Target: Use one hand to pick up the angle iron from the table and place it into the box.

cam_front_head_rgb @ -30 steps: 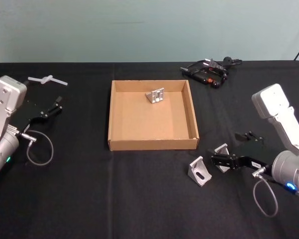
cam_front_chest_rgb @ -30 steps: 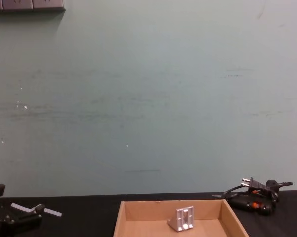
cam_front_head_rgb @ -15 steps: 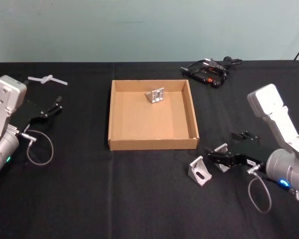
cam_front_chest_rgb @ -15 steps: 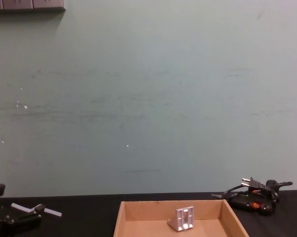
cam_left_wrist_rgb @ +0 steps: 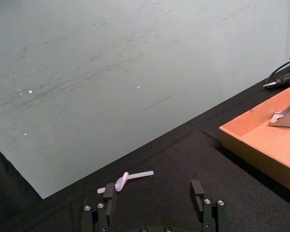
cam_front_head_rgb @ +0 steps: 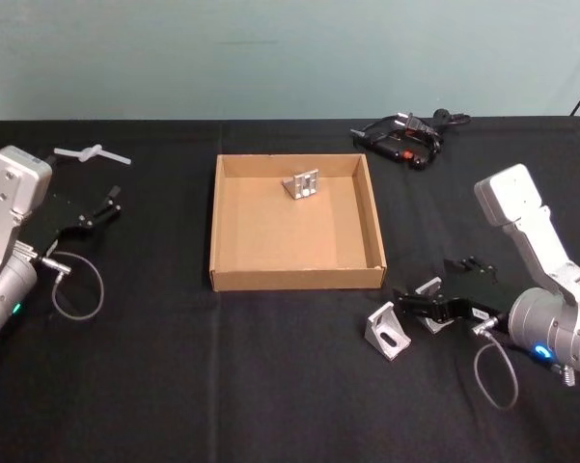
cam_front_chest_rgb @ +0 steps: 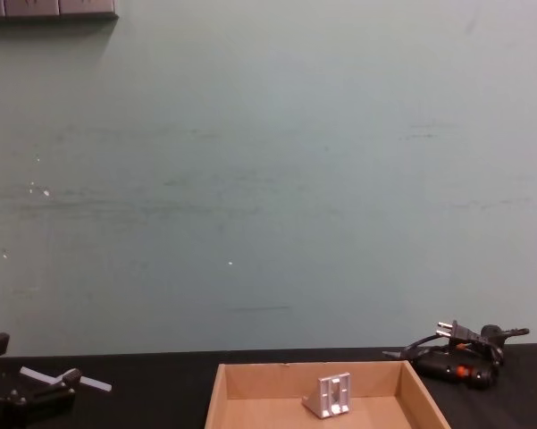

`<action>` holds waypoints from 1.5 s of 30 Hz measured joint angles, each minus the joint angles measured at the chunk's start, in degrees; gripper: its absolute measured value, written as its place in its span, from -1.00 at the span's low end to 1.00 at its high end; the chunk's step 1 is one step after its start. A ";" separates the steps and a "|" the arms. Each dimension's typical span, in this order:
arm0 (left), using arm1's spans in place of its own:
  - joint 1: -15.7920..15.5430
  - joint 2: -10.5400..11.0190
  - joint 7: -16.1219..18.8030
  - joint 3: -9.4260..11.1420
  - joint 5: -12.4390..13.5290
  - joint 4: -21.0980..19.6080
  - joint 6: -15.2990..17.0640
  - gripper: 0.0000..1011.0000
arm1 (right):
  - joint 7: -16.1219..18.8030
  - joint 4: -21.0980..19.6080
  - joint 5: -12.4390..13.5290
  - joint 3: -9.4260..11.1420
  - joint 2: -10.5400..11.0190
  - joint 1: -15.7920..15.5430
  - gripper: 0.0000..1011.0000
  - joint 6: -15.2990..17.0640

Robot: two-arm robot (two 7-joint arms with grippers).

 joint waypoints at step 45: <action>0.00 0.00 0.00 0.00 0.00 0.00 0.00 0.99 | 0.09 -0.33 0.12 0.07 0.03 -0.21 -0.11 -0.33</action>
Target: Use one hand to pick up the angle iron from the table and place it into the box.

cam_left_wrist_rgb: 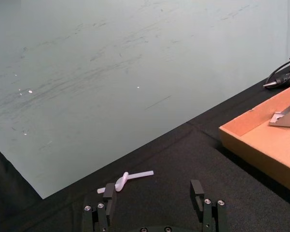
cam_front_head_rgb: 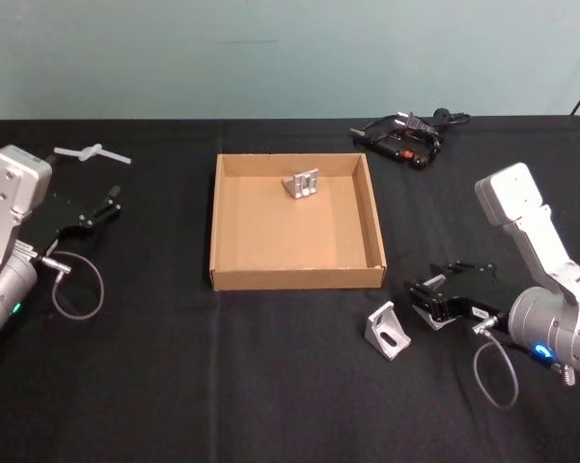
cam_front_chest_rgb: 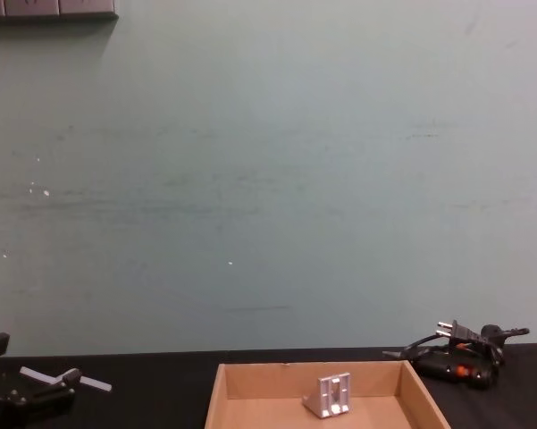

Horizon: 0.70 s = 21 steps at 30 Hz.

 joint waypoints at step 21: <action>0.00 0.00 0.00 0.00 0.00 0.00 0.00 0.99 | 1.35 -2.38 -1.03 -2.14 -0.79 9.52 -0.11 3.27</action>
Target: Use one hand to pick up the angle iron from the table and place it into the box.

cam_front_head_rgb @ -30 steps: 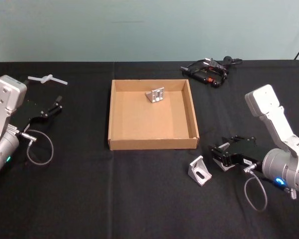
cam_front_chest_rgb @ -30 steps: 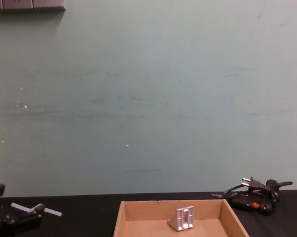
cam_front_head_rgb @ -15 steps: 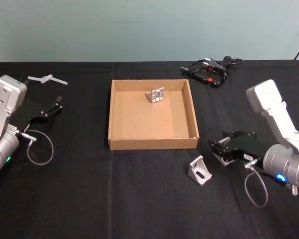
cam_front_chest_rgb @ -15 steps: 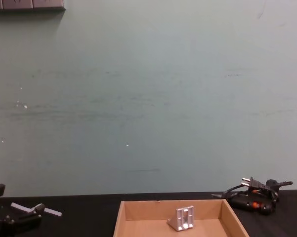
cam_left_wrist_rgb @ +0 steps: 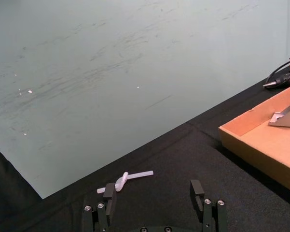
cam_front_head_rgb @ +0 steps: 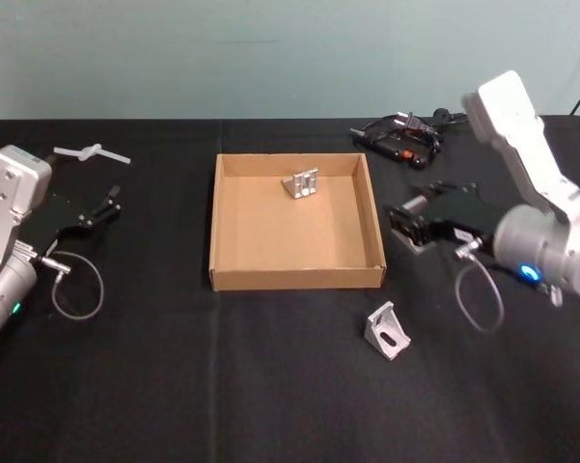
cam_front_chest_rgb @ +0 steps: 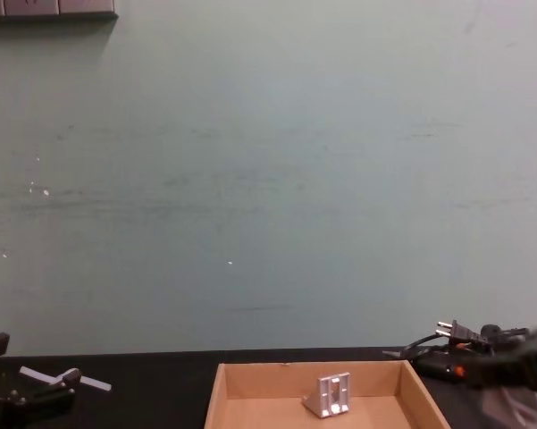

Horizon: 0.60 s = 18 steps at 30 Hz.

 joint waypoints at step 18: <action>0.00 0.00 0.00 0.00 0.00 0.00 0.00 0.99 | 1.87 19.80 -4.48 -9.34 -9.42 18.61 -0.11 -1.91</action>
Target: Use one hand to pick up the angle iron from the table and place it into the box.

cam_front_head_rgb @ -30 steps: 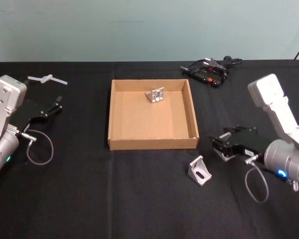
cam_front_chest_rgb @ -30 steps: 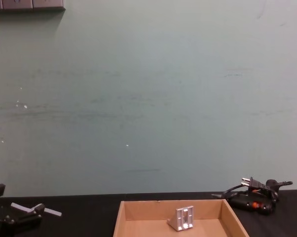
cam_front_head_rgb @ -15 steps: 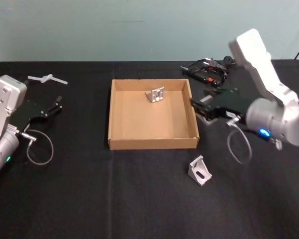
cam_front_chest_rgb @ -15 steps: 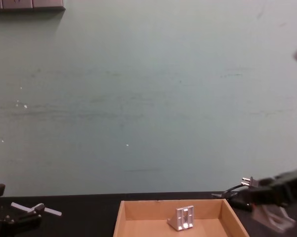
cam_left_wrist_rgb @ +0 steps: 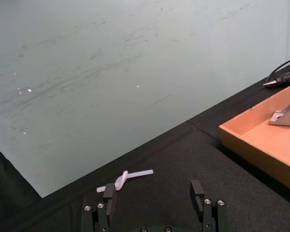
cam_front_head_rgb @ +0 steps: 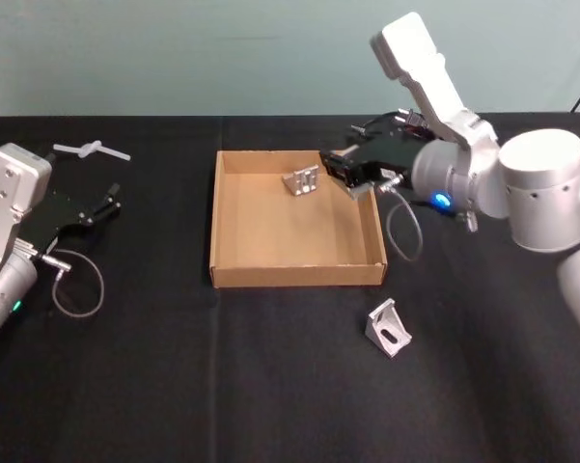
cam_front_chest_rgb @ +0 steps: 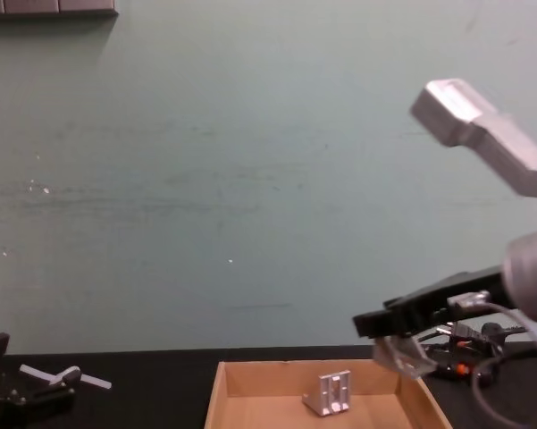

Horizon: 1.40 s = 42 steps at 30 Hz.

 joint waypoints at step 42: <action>0.00 0.00 0.00 0.00 0.00 0.00 0.00 0.99 | 2.06 21.42 -3.70 -5.31 -10.25 9.53 -0.11 -8.62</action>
